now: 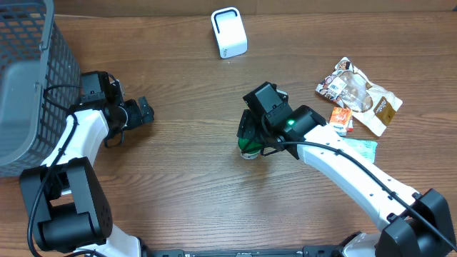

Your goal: Scan the item barcode

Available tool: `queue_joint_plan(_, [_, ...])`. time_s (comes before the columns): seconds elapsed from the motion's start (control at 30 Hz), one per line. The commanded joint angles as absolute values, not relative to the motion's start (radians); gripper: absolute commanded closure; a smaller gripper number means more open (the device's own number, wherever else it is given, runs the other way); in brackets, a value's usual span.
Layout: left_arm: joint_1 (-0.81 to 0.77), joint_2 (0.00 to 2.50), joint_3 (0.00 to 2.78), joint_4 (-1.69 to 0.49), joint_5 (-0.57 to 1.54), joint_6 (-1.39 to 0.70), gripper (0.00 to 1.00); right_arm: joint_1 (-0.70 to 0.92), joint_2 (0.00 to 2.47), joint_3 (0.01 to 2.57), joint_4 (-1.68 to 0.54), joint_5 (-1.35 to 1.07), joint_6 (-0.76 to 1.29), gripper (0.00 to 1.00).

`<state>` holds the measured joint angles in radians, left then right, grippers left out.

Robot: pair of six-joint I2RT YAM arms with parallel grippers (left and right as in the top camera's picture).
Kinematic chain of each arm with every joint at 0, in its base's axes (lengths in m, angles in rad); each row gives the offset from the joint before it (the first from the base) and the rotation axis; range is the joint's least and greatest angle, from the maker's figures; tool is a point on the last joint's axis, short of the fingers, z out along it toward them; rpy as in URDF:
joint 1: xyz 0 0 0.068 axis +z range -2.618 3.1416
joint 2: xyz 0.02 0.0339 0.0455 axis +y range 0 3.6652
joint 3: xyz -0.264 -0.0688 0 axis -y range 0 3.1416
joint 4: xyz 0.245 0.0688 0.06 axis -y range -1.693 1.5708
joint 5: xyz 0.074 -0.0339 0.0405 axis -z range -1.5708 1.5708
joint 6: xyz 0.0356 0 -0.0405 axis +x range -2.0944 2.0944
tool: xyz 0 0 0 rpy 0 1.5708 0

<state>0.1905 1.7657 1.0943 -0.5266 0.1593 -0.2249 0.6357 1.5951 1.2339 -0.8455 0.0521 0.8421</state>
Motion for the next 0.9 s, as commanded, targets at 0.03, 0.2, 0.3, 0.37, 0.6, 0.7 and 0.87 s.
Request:
queue_joint_plan(0.03, [0.196, 1.772, 1.108, -0.523, 0.146, -0.205, 0.0, 0.656, 1.615, 1.223, -0.848, 0.076, 0.971, 0.21])
queue_joint_plan(0.2, [0.196, 1.772, 1.108, -0.523, 0.146, -0.205, 0.0, 0.667, 1.676, 1.223, -0.852, 0.067, 0.99, 0.0])
queue_joint_plan(0.3, [0.196, 1.772, 1.108, -0.523, 0.146, -0.205, 0.0, 0.668, 1.71, 1.223, -0.855, 0.054, 1.004, 0.0])
queue_joint_plan(0.37, [0.196, 1.772, 1.108, -0.523, 0.146, -0.205, 0.0, 0.668, 1.728, 1.223, -0.855, 0.055, 1.003, 0.0])
queue_joint_plan(0.6, [0.196, 1.772, 1.108, -0.523, 0.146, -0.205, 0.0, 0.667, 1.733, 1.223, -0.88, 0.092, 0.968, 0.18])
queue_joint_plan(0.7, [0.196, 1.772, 1.108, -0.523, 0.146, -0.205, 0.0, 0.667, 1.733, 1.223, -0.89, 0.093, 0.934, 0.24])
queue_joint_plan(0.87, [0.196, 1.772, 1.108, -0.523, 0.146, -0.205, 0.0, 0.667, 1.733, 1.223, -0.898, 0.096, 0.827, 0.25])
